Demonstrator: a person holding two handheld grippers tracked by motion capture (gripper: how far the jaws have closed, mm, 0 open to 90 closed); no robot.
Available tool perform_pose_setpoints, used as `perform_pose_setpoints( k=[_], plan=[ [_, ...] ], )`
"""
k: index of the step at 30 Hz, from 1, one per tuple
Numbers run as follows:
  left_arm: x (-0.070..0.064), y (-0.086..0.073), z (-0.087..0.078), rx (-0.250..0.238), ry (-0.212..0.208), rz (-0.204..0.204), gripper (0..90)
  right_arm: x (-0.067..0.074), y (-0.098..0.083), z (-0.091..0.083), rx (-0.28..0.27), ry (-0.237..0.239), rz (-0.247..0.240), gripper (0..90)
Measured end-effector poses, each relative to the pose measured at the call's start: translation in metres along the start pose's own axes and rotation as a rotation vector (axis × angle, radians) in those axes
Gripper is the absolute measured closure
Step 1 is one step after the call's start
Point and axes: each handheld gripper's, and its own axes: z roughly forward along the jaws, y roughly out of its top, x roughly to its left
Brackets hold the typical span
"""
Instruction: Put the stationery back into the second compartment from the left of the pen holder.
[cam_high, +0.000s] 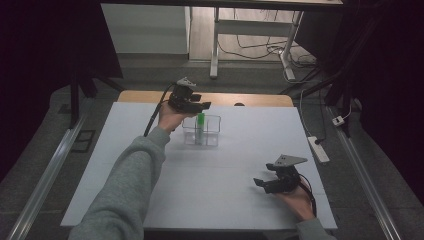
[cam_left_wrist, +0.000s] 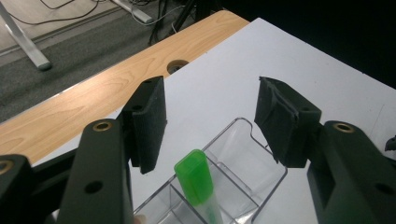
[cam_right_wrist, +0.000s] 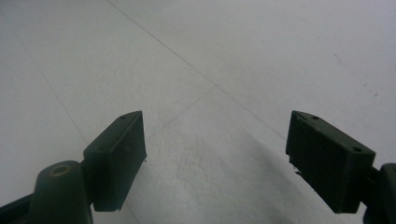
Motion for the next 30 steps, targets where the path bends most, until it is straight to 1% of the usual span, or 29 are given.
perform_pose_setpoints(
  k=[2, 7, 9, 12, 14, 17, 20, 25, 30],
  plan=[
    [0.000, -0.001, -0.002, 0.000, 0.004, 0.004, 43.0, 0.000, 0.000, 0.000, 0.001, 0.000, -0.001, 20.0],
    [-0.002, -0.005, -0.008, -0.002, -0.001, 0.010, 43.0, 0.000, 0.000, 0.000, 0.001, -0.001, 0.002, 19.9],
    [-0.003, -0.009, -0.011, 0.001, -0.003, 0.010, 43.1, 0.000, 0.000, 0.000, 0.001, -0.002, 0.002, 19.9],
    [-0.006, -0.017, -0.017, 0.011, 0.005, 0.027, 43.0, 0.000, 0.000, 0.000, -0.001, 0.001, 0.006, 19.9],
    [-0.007, -0.021, -0.022, 0.013, 0.000, 0.028, 42.8, 0.000, 0.000, 0.000, -0.001, -0.001, 0.006, 19.9],
    [-0.008, -0.028, -0.031, 0.011, -0.005, 0.035, 42.6, 0.001, 0.000, -0.001, -0.001, -0.004, 0.004, 20.0],
    [-0.008, -0.034, -0.042, 0.005, -0.009, 0.029, 42.5, 0.001, 0.000, -0.001, -0.001, -0.003, 0.004, 19.9],
    [-0.009, -0.046, -0.060, -0.002, -0.009, 0.033, 42.5, 0.002, 0.000, -0.003, -0.004, -0.003, 0.008, 19.8],
    [-0.012, -0.062, -0.076, 0.006, -0.001, 0.041, 42.1, 0.003, -0.001, -0.003, -0.006, -0.003, 0.007, 19.7]
  ],
)
